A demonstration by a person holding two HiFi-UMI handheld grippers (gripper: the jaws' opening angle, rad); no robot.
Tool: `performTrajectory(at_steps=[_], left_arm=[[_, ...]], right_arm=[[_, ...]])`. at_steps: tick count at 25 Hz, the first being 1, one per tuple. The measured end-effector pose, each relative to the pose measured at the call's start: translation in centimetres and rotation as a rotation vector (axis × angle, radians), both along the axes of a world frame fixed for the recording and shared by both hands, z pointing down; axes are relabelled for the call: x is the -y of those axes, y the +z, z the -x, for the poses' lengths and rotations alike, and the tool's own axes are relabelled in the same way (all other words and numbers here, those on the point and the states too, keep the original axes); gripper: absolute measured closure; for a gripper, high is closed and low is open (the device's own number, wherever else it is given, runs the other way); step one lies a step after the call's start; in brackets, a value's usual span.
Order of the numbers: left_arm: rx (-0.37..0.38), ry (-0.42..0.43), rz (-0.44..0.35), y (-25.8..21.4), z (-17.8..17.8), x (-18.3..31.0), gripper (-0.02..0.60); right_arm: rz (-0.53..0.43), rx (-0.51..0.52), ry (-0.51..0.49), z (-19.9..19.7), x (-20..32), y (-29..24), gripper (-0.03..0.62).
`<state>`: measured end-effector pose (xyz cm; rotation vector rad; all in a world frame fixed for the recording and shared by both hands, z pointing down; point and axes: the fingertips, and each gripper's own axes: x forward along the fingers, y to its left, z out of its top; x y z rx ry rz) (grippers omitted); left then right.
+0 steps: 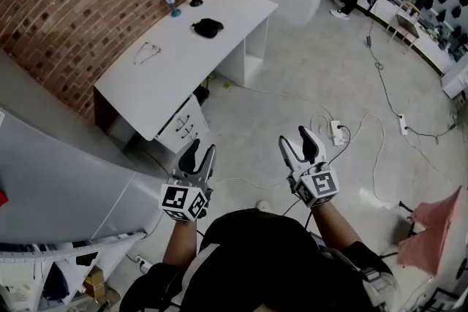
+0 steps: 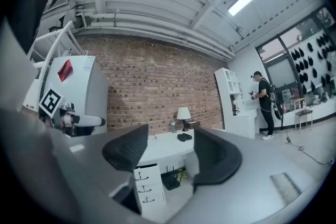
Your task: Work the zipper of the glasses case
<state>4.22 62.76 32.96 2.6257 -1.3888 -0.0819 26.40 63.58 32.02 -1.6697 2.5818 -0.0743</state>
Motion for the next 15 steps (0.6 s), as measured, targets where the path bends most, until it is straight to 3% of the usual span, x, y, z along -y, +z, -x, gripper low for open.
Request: performTrajectory(at_steps=[2, 4, 5, 12, 15], left_arm=[[-0.003, -0.011, 0.011, 0.0, 0.6, 0.1, 0.273], [-0.006, -0.035, 0.003, -0.2, 1.6, 0.1, 0.193], [-0.009, -0.048, -0.004, -0.4, 2.2, 0.2, 0.178], [-0.013, -0.041, -0.021, 0.1, 5.7, -0.1, 0.164], [-0.016, -0.025, -0.007, 0.9, 6.3, 0.3, 0.166]], right_arm=[[-0.003, 0.04, -0.006, 0.5, 0.1, -0.7, 0.251], [-0.008, 0.06, -0.03, 1.2, 0.1, -0.9, 0.144], [-0.01, 0.061, -0.046, 1.7, 0.2, -1.0, 0.126], [-0.011, -0.044, -0.105, 6.3, 0.3, 0.0, 0.128], [0.0, -0.041, -0.109, 7.7, 0.8, 0.1, 0.128]])
